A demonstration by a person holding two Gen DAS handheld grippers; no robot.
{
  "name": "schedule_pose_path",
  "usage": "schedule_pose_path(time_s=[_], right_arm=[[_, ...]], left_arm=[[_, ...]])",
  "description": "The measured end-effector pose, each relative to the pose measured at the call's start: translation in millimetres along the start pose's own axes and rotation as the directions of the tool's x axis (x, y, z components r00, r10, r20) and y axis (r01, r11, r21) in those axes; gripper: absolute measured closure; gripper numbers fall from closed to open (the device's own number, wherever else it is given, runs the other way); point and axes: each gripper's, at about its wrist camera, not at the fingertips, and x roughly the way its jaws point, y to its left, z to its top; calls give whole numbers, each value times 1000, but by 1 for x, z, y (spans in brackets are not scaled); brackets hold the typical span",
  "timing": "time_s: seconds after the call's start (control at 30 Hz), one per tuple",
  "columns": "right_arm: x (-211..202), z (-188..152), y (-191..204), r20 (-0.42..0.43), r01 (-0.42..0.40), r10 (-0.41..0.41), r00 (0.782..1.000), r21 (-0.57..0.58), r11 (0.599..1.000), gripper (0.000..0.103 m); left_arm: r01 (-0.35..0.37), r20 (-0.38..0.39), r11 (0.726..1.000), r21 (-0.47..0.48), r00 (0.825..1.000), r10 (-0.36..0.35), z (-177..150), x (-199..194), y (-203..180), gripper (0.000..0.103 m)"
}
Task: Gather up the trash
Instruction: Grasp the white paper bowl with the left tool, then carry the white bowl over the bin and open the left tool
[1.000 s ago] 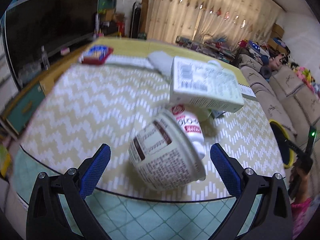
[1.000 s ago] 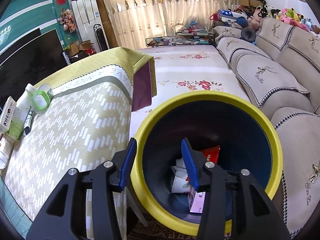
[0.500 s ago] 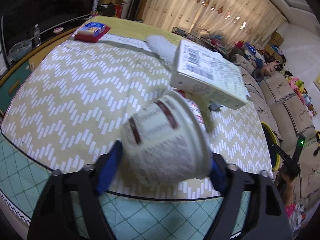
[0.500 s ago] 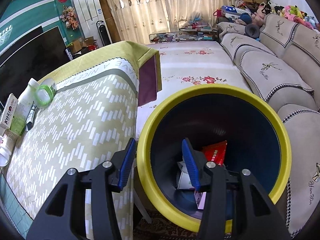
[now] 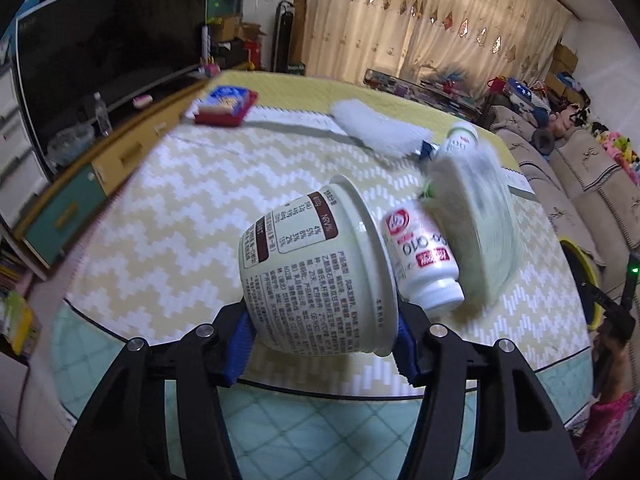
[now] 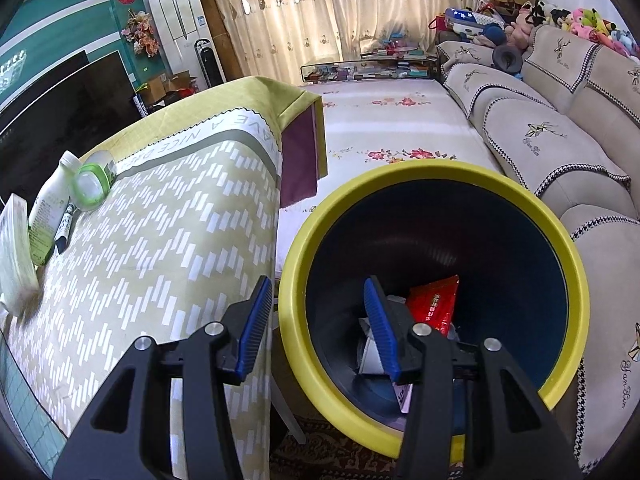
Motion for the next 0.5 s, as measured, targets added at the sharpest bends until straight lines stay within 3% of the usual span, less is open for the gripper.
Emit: schedule_pose_path(time_s=[0.33,0.5], right_arm=[[-3,-6,-2,-1,4,-4,1000,2,1000,57],[-7,-8,-6,3,10,-11,1000,11,1000,56]], left_arm=[[-7,58,999,32,998,5,8,-22,0,46],[33,71,997,76,997,-39,11,-35,-14,46]])
